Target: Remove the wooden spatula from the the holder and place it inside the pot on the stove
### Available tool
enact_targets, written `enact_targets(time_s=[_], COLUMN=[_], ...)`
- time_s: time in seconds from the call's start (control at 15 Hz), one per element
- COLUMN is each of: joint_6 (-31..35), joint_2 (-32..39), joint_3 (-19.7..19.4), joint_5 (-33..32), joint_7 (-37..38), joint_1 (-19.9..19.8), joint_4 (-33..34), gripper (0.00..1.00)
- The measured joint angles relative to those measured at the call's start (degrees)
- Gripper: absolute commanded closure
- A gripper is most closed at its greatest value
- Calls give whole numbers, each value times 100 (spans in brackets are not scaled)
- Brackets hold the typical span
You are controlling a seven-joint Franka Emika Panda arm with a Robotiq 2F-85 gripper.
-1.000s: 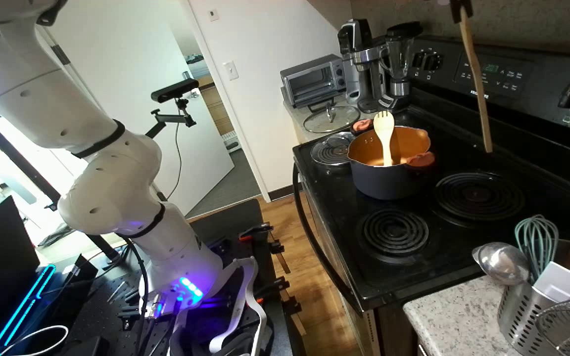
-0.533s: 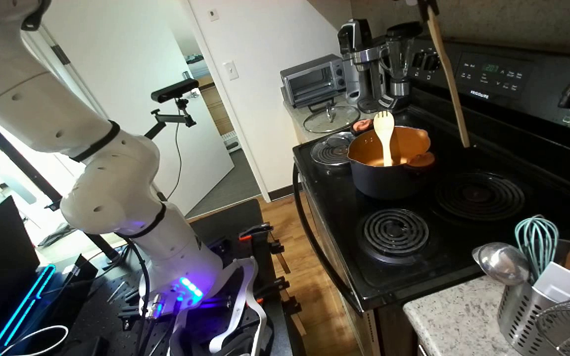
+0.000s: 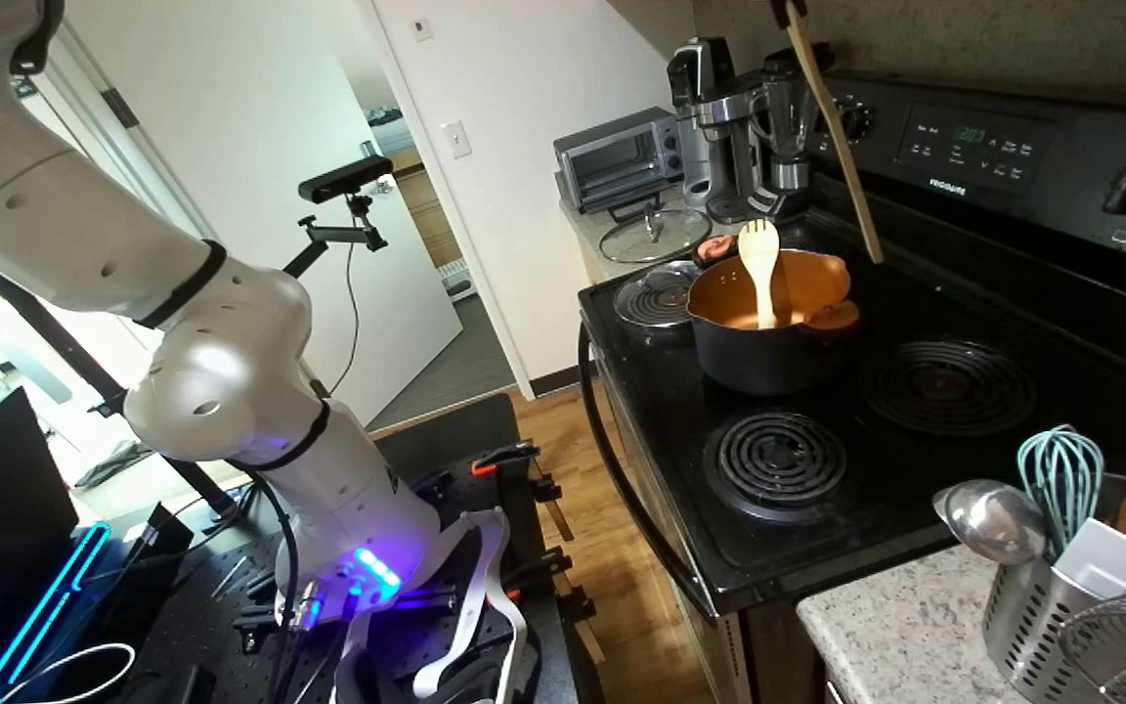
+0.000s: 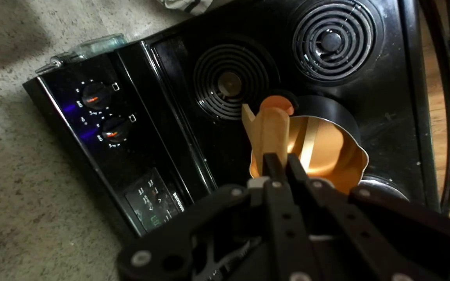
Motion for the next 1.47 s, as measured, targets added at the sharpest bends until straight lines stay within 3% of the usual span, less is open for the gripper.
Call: enact_targets(time_s=[0.8, 1.47], joint_6=[6, 123], joint_2=[-391, -437], joint_3=[32, 34], joint_5=[2, 11], joint_7=[-781, -1521], joint_1=[505, 688], joint_4=[-676, -1342], gripper=[98, 98])
